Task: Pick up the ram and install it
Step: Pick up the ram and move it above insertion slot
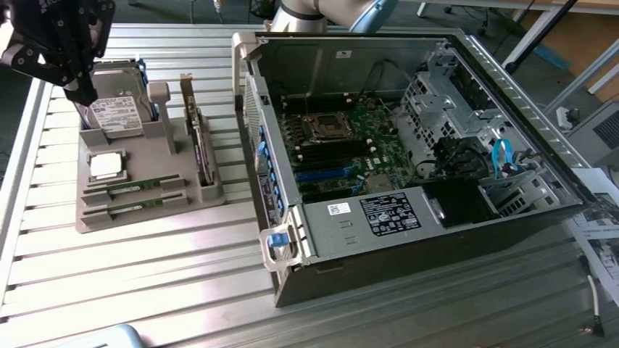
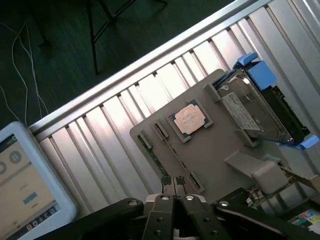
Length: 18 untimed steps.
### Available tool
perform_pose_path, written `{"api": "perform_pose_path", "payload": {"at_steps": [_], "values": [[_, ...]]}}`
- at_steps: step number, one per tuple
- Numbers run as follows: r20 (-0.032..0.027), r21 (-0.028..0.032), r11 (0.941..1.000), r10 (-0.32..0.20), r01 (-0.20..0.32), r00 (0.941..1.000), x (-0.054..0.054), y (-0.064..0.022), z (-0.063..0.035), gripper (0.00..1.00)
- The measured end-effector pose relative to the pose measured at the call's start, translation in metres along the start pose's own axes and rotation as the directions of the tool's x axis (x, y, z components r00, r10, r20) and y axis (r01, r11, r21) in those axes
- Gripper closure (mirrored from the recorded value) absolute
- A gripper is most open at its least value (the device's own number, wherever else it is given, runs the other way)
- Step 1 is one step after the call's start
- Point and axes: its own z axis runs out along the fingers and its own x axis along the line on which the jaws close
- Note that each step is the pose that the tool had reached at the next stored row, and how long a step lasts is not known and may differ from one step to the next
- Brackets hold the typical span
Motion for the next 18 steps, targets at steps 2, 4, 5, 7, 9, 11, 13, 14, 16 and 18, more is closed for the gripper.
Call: {"api": "perform_pose_path", "payload": {"at_steps": [2,4,5,7,9,11,13,14,16,18], "values": [[-0.0016,0.0018,0.9997,-0.026,0.026,0.9997,-0.0001,-0.0002,0.0000,0.89],[-0.0020,0.0022,0.9995,-0.033,0.033,0.9995,-0.0002,-0.0002,0.0000,0.89],[-0.0020,0.0023,0.9994,-0.034,0.034,0.9994,-0.0001,-0.0002,0.0000,0.89],[-0.0012,0.0037,0.9994,-0.035,0.035,0.9994,-0.0002,-0.0003,0.0000,0.89],[0.0038,0.0098,0.9992,-0.038,0.038,0.9993,-0.0002,-0.0003,0.0000,0.89],[0.0088,0.0168,0.9990,-0.042,0.042,0.9991,-0.0002,-0.0002,0.0000,0.89],[0.0138,0.0250,0.9986,-0.046,0.046,0.9988,-0.0001,-0.0002,0.0001,0.89],[0.0161,0.0294,0.9984,-0.049,0.048,0.9987,-0.0001,-0.0003,0.0000,0.89],[0.0193,0.0360,0.9980,-0.053,0.052,0.9984,-0.0002,-0.0003,0.0000,0.89],[0.0195,0.0364,0.9979,-0.054,0.053,0.9984,-0.0002,-0.0003,0.0000,0.89]]}}
